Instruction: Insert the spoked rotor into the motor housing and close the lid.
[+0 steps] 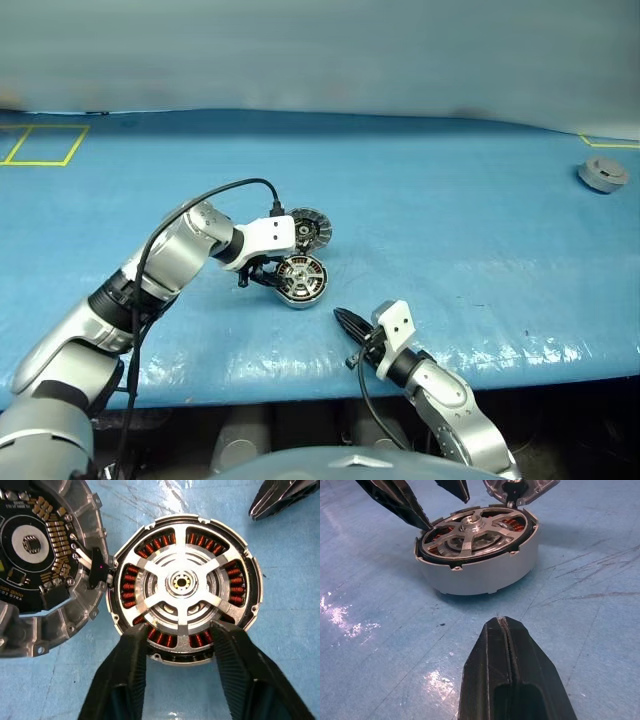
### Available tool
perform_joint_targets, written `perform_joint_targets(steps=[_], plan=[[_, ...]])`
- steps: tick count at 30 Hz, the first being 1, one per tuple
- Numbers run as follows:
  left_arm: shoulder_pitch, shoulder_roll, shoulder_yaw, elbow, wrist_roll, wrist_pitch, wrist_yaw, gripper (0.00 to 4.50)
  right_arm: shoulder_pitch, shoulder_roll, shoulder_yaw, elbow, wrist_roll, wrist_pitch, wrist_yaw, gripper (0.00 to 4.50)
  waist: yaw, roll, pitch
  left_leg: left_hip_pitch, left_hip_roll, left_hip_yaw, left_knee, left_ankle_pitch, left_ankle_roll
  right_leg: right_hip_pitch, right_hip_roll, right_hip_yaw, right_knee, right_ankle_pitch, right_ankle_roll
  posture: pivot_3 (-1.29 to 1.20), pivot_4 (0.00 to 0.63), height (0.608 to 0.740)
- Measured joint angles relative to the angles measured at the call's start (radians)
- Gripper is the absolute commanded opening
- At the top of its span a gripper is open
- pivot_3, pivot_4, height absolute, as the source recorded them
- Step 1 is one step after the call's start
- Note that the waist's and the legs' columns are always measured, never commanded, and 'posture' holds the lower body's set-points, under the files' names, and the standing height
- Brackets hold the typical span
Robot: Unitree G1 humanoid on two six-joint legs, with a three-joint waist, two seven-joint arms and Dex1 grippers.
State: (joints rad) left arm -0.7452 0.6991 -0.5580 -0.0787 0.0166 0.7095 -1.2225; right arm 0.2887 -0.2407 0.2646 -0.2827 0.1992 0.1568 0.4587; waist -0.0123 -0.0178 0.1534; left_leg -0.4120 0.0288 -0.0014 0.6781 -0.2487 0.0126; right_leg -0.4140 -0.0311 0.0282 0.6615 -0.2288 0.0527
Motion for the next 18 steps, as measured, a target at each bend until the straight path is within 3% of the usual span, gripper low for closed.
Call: perform_joint_targets(steps=[3, 12, 15, 18], plan=[[-0.010, -0.001, 0.026, -0.001, -0.022, 0.010, -0.002, 2.96, 0.000, 0.000, 0.000, 0.000, 0.000, 0.003, 0.000, 0.00, -0.001, 0.000, 0.000, 0.000, 0.000, 0.000, 0.000, 0.000, 0.000, 0.000, 0.000, 0.000, 0.000, 0.000, 0.000, 0.00, 0.150, 0.740], [0.062, -0.022, 0.190, -0.156, -0.197, 0.178, 0.039, 0.07, -0.002, 0.000, -0.001, 0.000, 0.001, 0.007, -0.001, 0.00, -0.006, 0.001, 0.000, 0.001, 0.001, -0.001, 0.000, 0.000, 0.000, 0.000, 0.001, 0.001, 0.001, 0.000, 0.000, 0.00, 0.150, 0.740], [0.140, -0.028, 0.216, -0.168, -0.210, 0.193, 0.101, 0.03, -0.001, 0.000, -0.001, 0.001, 0.001, 0.008, -0.001, 0.00, -0.006, 0.001, 0.000, 0.001, 0.001, -0.001, 0.000, 0.000, 0.000, 0.000, 0.001, 0.002, 0.001, 0.000, 0.000, 0.00, 0.150, 0.740], [0.207, -0.111, 0.312, -0.180, -0.256, 0.176, 0.194, 0.03, -0.001, -0.001, -0.001, 0.000, 0.001, 0.013, -0.001, 0.00, 0.000, 0.000, 0.000, 0.000, 0.001, -0.002, 0.002, 0.000, 0.000, 0.000, 0.001, 0.002, 0.001, 0.000, 0.000, 0.00, 0.150, 0.740]])
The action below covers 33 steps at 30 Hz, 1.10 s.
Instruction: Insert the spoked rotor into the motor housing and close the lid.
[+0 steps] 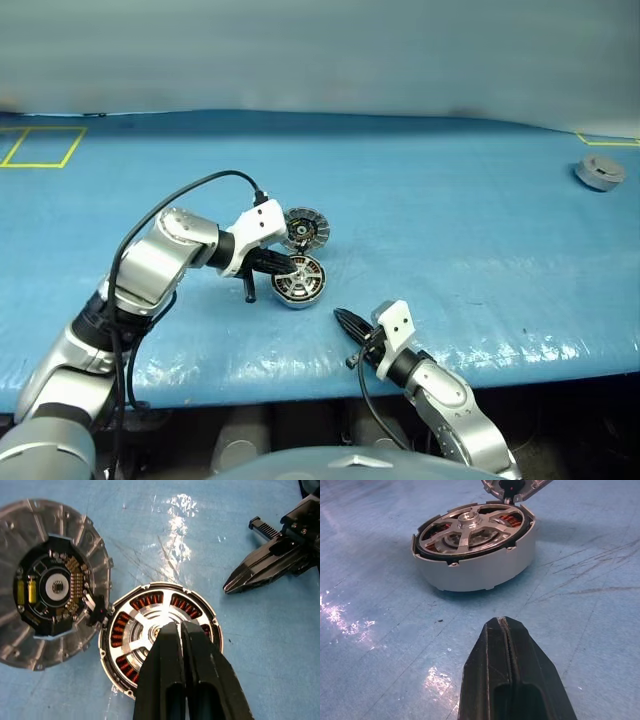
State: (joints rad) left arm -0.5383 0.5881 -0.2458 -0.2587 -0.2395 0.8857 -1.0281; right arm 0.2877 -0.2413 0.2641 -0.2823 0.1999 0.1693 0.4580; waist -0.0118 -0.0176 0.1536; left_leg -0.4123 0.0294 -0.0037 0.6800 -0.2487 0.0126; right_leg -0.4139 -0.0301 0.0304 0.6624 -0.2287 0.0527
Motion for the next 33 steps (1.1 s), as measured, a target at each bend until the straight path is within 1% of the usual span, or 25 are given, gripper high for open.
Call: perform_joint_targets(steps=[2, 4, 6, 8, 11, 13, 16, 17, 19, 21, 22, 24, 29, 33], plan=[[0.010, -0.057, 0.091, -0.019, -0.048, -0.020, 0.051, 0.03, -0.002, 0.000, 0.001, 0.000, 0.000, 0.007, 0.000, 0.00, 0.002, 0.000, 0.000, 0.000, 0.000, 0.000, 0.001, 0.000, 0.000, 0.000, 0.000, 0.000, 0.000, 0.000, 0.000, 0.00, 0.150, 0.740], [0.020, -0.075, 0.185, -0.039, -0.080, -0.060, 0.100, 0.03, -0.001, 0.000, 0.001, 0.000, 0.000, 0.010, 0.000, 0.00, -0.002, 0.000, 0.000, 0.001, 0.000, 0.000, 0.001, 0.000, 0.000, 0.001, 0.000, 0.003, 0.000, 0.001, 0.001, 0.00, 0.150, 0.740], [0.057, -0.083, 0.253, -0.050, -0.097, -0.116, 0.135, 0.03, 0.002, -0.001, 0.000, 0.000, 0.000, 0.012, 0.000, 0.00, -0.006, 0.001, 0.000, 0.003, 0.000, 0.002, 0.000, 0.000, 0.000, 0.001, 0.001, 0.004, 0.000, 0.001, 0.001, 0.00, 0.150, 0.740], [0.085, -0.120, 0.297, -0.049, -0.114, -0.173, 0.169, 0.03, 0.002, -0.001, -0.001, 0.000, 0.000, 0.014, -0.001, 0.00, -0.004, 0.001, 0.000, 0.002, 0.000, 0.001, 0.000, 0.000, 0.000, 0.001, 0.001, 0.004, 0.000, 0.001, 0.000, 0.00, 0.150, 0.740], [0.074, -0.153, 0.359, 0.031, -0.136, -0.219, 0.231, 0.03, -0.006, 0.004, 0.003, 0.000, 0.000, 0.015, 0.000, 0.00, 0.001, 0.000, 0.000, 0.003, -0.001, 0.001, 0.001, 0.000, 0.000, 0.003, 0.001, 0.005, 0.000, 0.001, 0.001, 0.00, 0.150, 0.740], [0.038, -0.153, 0.393, 0.143, -0.134, -0.246, 0.263, 0.03, -0.007, 0.004, 0.005, 0.000, 0.000, 0.015, 0.000, 0.00, 0.001, 0.000, 0.000, 0.003, -0.001, 0.002, 0.002, 0.000, 0.000, 0.003, 0.003, 0.005, 0.000, 0.001, 0.001, 0.00, 0.150, 0.740], [-0.036, -0.148, 0.398, 0.369, -0.117, -0.328, 0.260, 0.03, -0.010, 0.005, 0.005, 0.001, 0.000, 0.014, 0.001, 0.00, 0.001, 0.000, -0.001, 0.003, -0.002, 0.003, 0.002, 0.000, 0.000, 0.004, 0.003, 0.006, 0.000, 0.001, 0.001, 0.00, 0.150, 0.740], [-0.069, -0.149, 0.394, 0.472, -0.105, -0.371, 0.252, 0.03, -0.011, 0.006, 0.006, 0.002, 0.000, 0.014, 0.000, 0.00, 0.001, 0.000, -0.001, 0.002, -0.002, 0.003, 0.002, 0.000, 0.000, 0.003, 0.003, 0.006, 0.000, 0.002, 0.001, 0.00, 0.150, 0.740], [-0.125, -0.157, 0.390, 0.630, -0.094, -0.441, 0.213, 0.03, -0.007, 0.006, 0.006, 0.000, -0.001, 0.013, -0.001, 0.00, 0.001, 0.000, -0.001, 0.001, -0.002, 0.003, 0.002, 0.000, 0.000, 0.002, 0.003, 0.006, -0.001, 0.002, 0.002, 0.00, 0.150, 0.740], [-0.182, -0.159, 0.364, 0.790, -0.074, -0.543, 0.141, 0.03, 0.004, 0.007, 0.005, -0.003, -0.003, 0.013, -0.008, 0.00, 0.002, 0.000, -0.001, 0.000, -0.003, 0.003, 0.001, 0.000, 0.000, 0.002, 0.003, 0.006, -0.001, 0.002, 0.002, 0.00, 0.150, 0.740], [-0.201, -0.160, 0.350, 0.838, -0.067, -0.571, 0.104, 0.03, 0.012, 0.008, 0.005, -0.005, -0.004, 0.013, -0.011, 0.00, 0.001, 0.000, -0.001, 0.000, -0.003, 0.003, 0.001, 0.000, 0.001, 0.002, 0.003, 0.006, -0.001, 0.002, 0.001, 0.00, 0.150, 0.740], [-0.266, -0.160, 0.304, 0.969, -0.060, -0.572, -0.017, 0.03, 0.031, 0.008, 0.005, -0.011, -0.011, 0.013, -0.023, 0.00, 0.001, 0.000, -0.001, -0.001, -0.003, 0.003, 0.001, 0.000, 0.001, 0.001, 0.003, 0.006, -0.002, 0.002, 0.002, 0.00, 0.150, 0.740], [-0.389, -0.178, 0.250, 1.177, -0.037, -0.574, -0.200, 0.03, 0.094, 0.013, 0.006, -0.068, 0.002, 0.017, -0.037, 0.00, -0.004, 0.000, 0.000, -0.001, -0.002, 0.003, 0.001, 0.000, 0.001, 0.001, 0.004, 0.007, -0.002, 0.002, 0.002, 0.00, 0.150, 0.740], [-0.463, -0.195, 0.236, 1.292, -0.002, -0.613, -0.240, 0.03, 0.123, 0.006, 0.026, -0.117, 0.034, 0.043, -0.018, 0.00, -0.008, -0.001, 0.000, -0.001, -0.002, 0.003, 0.002, 0.000, 0.001, 0.001, 0.004, 0.007, -0.001, 0.002, 0.002, 0.00, 0.150, 0.740]])
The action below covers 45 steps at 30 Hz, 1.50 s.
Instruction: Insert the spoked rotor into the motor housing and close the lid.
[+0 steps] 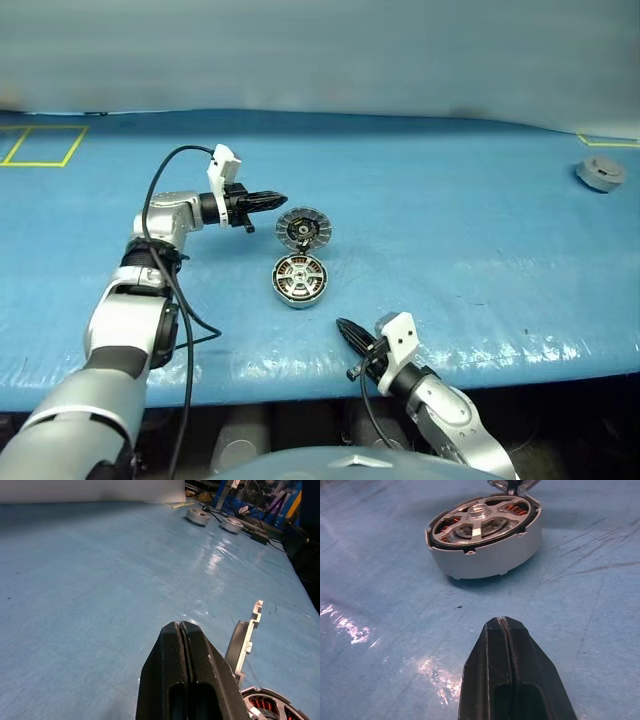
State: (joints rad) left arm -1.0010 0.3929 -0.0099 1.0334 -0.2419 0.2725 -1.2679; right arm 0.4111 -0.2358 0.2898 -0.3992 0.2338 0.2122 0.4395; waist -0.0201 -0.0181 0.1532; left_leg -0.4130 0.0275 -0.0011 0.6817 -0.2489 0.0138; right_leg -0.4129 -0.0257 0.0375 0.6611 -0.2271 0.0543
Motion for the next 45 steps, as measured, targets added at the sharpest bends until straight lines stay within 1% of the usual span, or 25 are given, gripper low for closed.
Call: perform_joint_targets(steps=[8, 14, 17, 24, 26, 29, 33, 36, 40, 42, 45], plan=[[-0.060, -0.032, -0.019, 0.144, 0.090, -0.070, -0.020, 0.03, -0.004, 0.014, 0.041, -0.018, 0.017, 0.039, -0.001, 0.00, 0.001, 0.000, 0.000, -0.001, 0.000, 0.000, 0.000, 0.000, 0.000, 0.000, 0.000, 0.000, 0.000, 0.000, 0.000, 0.00, 0.150, 0.740], [-0.105, -0.078, -0.044, 0.191, 0.154, -0.130, -0.045, 0.03, -0.006, 0.016, 0.048, -0.040, 0.017, 0.042, -0.016, 0.00, 0.007, -0.001, 0.000, -0.001, 0.000, 0.000, 0.000, 0.000, 0.000, -0.001, 0.000, 0.000, 0.000, 0.000, 0.000, 0.00, 0.150, 0.740], [-0.118, -0.085, -0.061, 0.212, 0.185, -0.140, -0.073, 0.03, 0.007, 0.014, 0.048, -0.045, 0.017, 0.053, -0.030, 0.00, 0.004, -0.001, 0.000, -0.001, 0.000, 0.000, 0.000, 0.000, 0.000, -0.001, 0.000, 0.001, 0.000, 0.000, 0.000, 0.00, 0.150, 0.740], [-0.145, -0.087, -0.102, 0.223, 0.240, -0.142, -0.221, 0.03, 0.038, 0.017, 0.046, -0.058, 0.017, 0.058, -0.061, 0.00, 0.004, -0.001, 0.000, -0.002, 0.000, 0.000, 0.000, 0.000, 0.000, -0.001, 0.000, 0.001, 0.000, 0.000, 0.000, 0.00, 0.150, 0.740], [-0.153, -0.086, -0.125, 0.223, 0.261, -0.141, -0.280, 0.03, 0.037, 0.017, 0.046, -0.058, 0.017, 0.058, -0.068, 0.00, 0.003, -0.001, 0.000, -0.002, 0.000, 0.000, 0.000, 0.000, 0.000, -0.001, 0.000, 0.001, 0.000, 0.000, 0.000, 0.00, 0.150, 0.740], [-0.154, -0.076, -0.182, 0.222, 0.270, -0.135, -0.324, 0.03, 0.033, 0.019, 0.046, -0.058, 0.017, 0.058, -0.071, 0.00, 0.001, -0.001, 0.000, -0.002, 0.000, 0.000, 0.000, 0.000, 0.000, -0.001, 0.000, 0.001, 0.000, 0.000, 0.000, 0.00, 0.150, 0.740], [-0.148, -0.058, -0.285, 0.202, 0.254, -0.132, -0.330, 0.03, 0.011, 0.025, 0.046, -0.046, 0.017, 0.059, -0.075, 0.00, -0.001, -0.001, 0.000, -0.002, 0.000, 0.000, 0.000, 0.000, 0.000, -0.001, 0.000, 0.001, 0.000, 0.000, 0.000, 0.00, 0.150, 0.740], [-0.132, -0.026, -0.366, 0.163, 0.220, -0.134, -0.334, 0.03, -0.001, 0.031, 0.047, -0.043, 0.017, 0.059, -0.075, 0.00, -0.002, -0.001, 0.000, -0.001, 0.001, -0.001, 0.000, 0.000, 0.000, -0.001, 0.001, 0.001, 0.000, 0.000, 0.000, 0.00, 0.150, 0.740], [-0.076, 0.048, -0.484, 0.055, 0.120, -0.130, -0.340, 0.03, -0.016, 0.036, 0.047, -0.033, 0.017, 0.060, -0.075, 0.00, -0.003, -0.001, 0.000, -0.001, 0.001, -0.002, 0.000, 0.000, 0.001, -0.001, 0.001, 0.002, 0.000, 0.000, 0.000, 0.00, 0.150, 0.740], [-0.048, 0.089, -0.510, -0.015, 0.073, -0.123, -0.340, 0.03, -0.027, 0.038, 0.047, -0.032, 0.016, 0.060, -0.075, 0.00, -0.003, 0.000, 0.000, -0.001, 0.001, -0.002, 0.000, 0.000, 0.001, -0.002, 0.000, 0.003, 0.000, 0.000, 0.000, 0.00, 0.150, 0.740], [0.006, 0.128, -0.496, -0.130, -0.002, -0.100, -0.341, 0.03, -0.036, 0.037, 0.043, -0.032, 0.012, 0.060, -0.079, 0.00, -0.002, 0.000, 0.000, -0.002, 0.001, -0.001, 0.000, 0.000, 0.001, -0.003, 0.000, 0.003, 0.000, 0.000, 0.000, 0.00, 0.150, 0.740]])
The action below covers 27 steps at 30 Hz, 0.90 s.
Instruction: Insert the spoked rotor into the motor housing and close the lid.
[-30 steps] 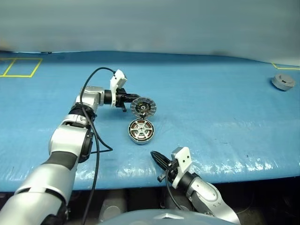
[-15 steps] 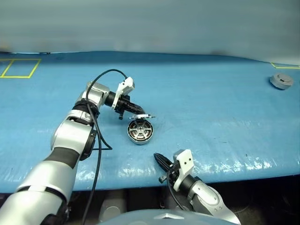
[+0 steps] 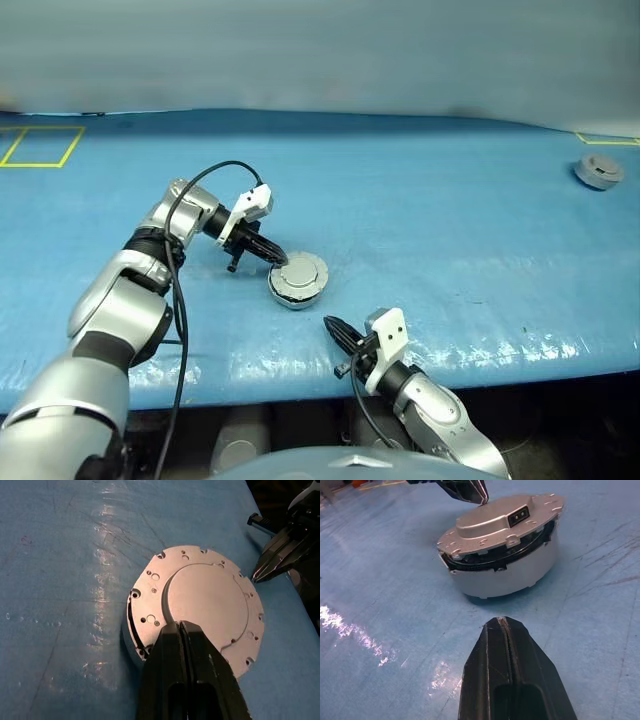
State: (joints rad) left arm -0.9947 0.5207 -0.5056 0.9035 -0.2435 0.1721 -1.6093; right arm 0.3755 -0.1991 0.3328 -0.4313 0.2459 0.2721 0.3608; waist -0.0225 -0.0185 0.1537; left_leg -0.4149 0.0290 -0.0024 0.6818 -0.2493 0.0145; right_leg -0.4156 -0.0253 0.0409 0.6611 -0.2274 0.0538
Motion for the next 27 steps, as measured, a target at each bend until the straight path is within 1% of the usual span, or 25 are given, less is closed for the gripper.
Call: perform_joint_targets(steps=[5, 7, 8, 10, 13, 14, 15, 16, 17, 18, 22, 26, 27], plan=[[0.125, 0.043, 0.208, -0.341, -0.140, 0.143, 0.055, 0.03, -0.017, -0.030, -0.067, -0.041, 0.001, 0.021, -0.018, 0.00, 0.003, 0.000, 0.000, 0.000, 0.001, 0.000, 0.000, 0.000, 0.000, 0.000, -0.001, 0.001, 0.000, 0.000, 0.000, 0.00, 0.150, 0.740], [0.248, 0.052, 0.310, -0.577, -0.180, 0.219, 0.190, 0.03, -0.066, -0.051, -0.105, -0.062, 0.014, 0.057, -0.018, 0.00, -0.003, 0.002, 0.000, 0.003, 0.002, 0.002, 0.000, 0.000, 0.001, 0.001, -0.001, 0.003, 0.000, 0.000, 0.000, 0.00, 0.150, 0.740], [0.280, 0.048, 0.323, -0.630, -0.190, 0.241, 0.227, 0.03, -0.084, -0.058, -0.116, -0.066, 0.017, 0.069, -0.019, 0.00, -0.002, 0.002, 0.000, 0.003, 0.003, 0.002, 0.000, 0.000, 0.001, 0.002, -0.001, 0.003, 0.001, 0.000, 0.000, 0.00, 0.150, 0.740], [0.418, 0.026, 0.371, -0.812, -0.196, 0.308, 0.383, 0.03, -0.160, -0.077, -0.147, -0.079, 0.018, 0.131, -0.024, 0.00, -0.003, 0.002, 0.000, 0.004, 0.003, 0.002, 0.000, 0.000, 0.001, 0.002, 0.000, 0.003, 0.001, 0.000, 0.001, 0.00, 0.150, 0.740], [0.566, -0.031, 0.416, -0.973, -0.189, 0.351, 0.579, 0.03, -0.264, -0.095, -0.160, -0.084, 0.010, 0.218, -0.039, 0.00, 0.002, 0.002, 0.000, 0.004, 0.001, 0.002, 0.000, 0.000, 0.000, 0.002, 0.000, 0.002, 0.003, 0.000, 0.000, 0.00, 0.150, 0.740], [0.603, -0.056, 0.426, -1.012, -0.187, 0.355, 0.641, 0.00, -0.292, -0.106, -0.160, -0.084, 0.006, 0.239, -0.037, 0.39, 0.006, 0.002, 0.000, 0.004, 0.001, 0.001, 0.000, 0.000, 0.000, 0.002, 0.000, 0.002, 0.003, 0.001, 0.000, 0.00, 0.150, 0.740], [0.651, -0.085, 0.456, -1.061, -0.178, 0.353, 0.710, 0.00, -0.325, -0.117, -0.150, -0.081, 0.003, 0.264, -0.030, 0.60, 0.006, 0.002, 0.000, 0.004, 0.001, 0.002, 0.000, 0.000, 0.000, 0.002, 0.000, 0.002, 0.003, 0.001, 0.000, 0.00, 0.150, 0.740], [0.707, -0.117, 0.483, -1.113, -0.165, 0.338, 0.782, 0.00, -0.363, -0.123, -0.139, -0.079, 0.003, 0.286, -0.016, 0.95, 0.006, 0.002, 0.000, 0.005, 0.000, 0.002, 0.000, 0.000, 0.000, 0.002, 0.000, 0.003, 0.003, 0.001, 0.000, 0.00, 0.150, 0.740], [0.761, -0.146, 0.498, -1.159, -0.149, 0.322, 0.848, 0.00, -0.399, -0.127, -0.127, -0.079, 0.005, 0.307, -0.001, 1.21, 0.005, 0.002, 0.000, 0.005, 0.000, 0.002, 0.000, 0.000, 0.000, 0.002, 0.000, 0.003, 0.002, 0.003, -0.002, 0.00, 0.150, 0.740], [0.813, -0.169, 0.499, -1.196, -0.135, 0.304, 0.897, 0.00, -0.431, -0.131, -0.116, -0.079, 0.010, 0.324, 0.016, 1.58, 0.006, 0.002, 0.000, 0.005, 0.000, 0.002, 0.000, 0.000, 0.000, 0.002, 0.000, 0.003, 0.002, 0.004, -0.003, 0.00, 0.150, 0.740], [0.983, -0.173, 0.499, -1.284, -0.090, 0.221, 0.957, 0.00, -0.520, -0.139, -0.069, -0.057, 0.019, 0.373, 0.074, 2.94, 0.006, 0.002, 0.000, 0.005, 0.000, 0.003, -0.001, 0.000, 0.000, 0.003, 0.000, 0.003, 0.002, 0.004, -0.004, 0.00, 0.150, 0.740], [1.148, -0.220, 0.508, -1.342, -0.111, 0.122, 0.971, 0.00, -0.596, -0.137, -0.032, -0.001, 0.018, 0.399, 0.113, 4.27, 0.006, 0.002, 0.000, 0.005, 0.000, 0.004, 0.000, 0.000, 0.000, 0.002, -0.002, 0.004, 0.001, 0.004, -0.003, 0.00, 0.150, 0.740], [1.176, -0.220, 0.510, -1.349, -0.111, 0.101, 0.973, 0.00, -0.609, -0.129, -0.025, 0.004, 0.018, 0.408, 0.118, 4.48, 0.007, 0.002, 0.000, 0.005, 0.000, 0.004, 0.000, 0.000, 0.000, 0.002, -0.001, 0.004, 0.001, 0.003, -0.002, 0.00, 0.150, 0.740]])
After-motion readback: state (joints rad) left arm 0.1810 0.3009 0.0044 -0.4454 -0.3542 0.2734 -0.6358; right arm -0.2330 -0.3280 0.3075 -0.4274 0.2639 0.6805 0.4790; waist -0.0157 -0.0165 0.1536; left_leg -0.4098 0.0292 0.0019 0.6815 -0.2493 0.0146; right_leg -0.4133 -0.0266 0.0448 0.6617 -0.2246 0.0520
